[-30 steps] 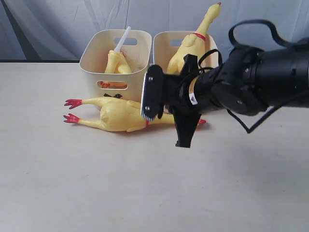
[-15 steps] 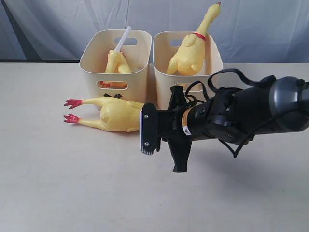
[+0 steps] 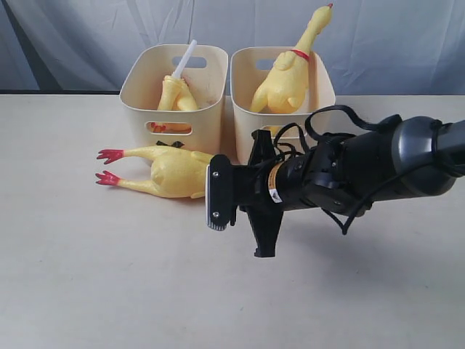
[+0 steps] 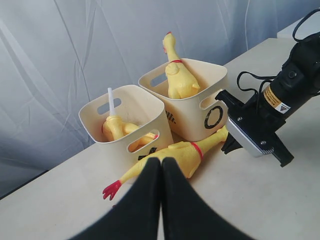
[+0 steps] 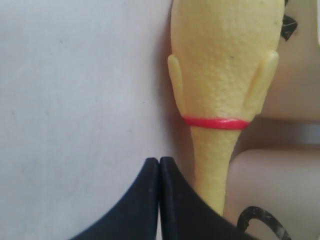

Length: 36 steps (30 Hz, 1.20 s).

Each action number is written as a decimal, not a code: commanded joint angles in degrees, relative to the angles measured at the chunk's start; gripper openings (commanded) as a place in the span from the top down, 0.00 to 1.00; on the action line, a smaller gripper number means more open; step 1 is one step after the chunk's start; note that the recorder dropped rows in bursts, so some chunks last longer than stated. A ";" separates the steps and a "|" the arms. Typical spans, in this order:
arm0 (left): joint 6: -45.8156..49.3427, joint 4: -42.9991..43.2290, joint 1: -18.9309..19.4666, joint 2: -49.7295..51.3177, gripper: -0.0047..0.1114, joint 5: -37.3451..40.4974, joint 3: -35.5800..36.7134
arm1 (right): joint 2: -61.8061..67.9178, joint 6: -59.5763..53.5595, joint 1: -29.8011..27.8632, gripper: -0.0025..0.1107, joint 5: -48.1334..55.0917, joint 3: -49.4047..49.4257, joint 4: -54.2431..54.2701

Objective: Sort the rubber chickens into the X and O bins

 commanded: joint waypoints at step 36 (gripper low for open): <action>-0.24 0.06 0.25 -0.42 0.96 -0.53 0.36 | 4.19 74.56 0.01 0.99 20.61 -2.35 -57.62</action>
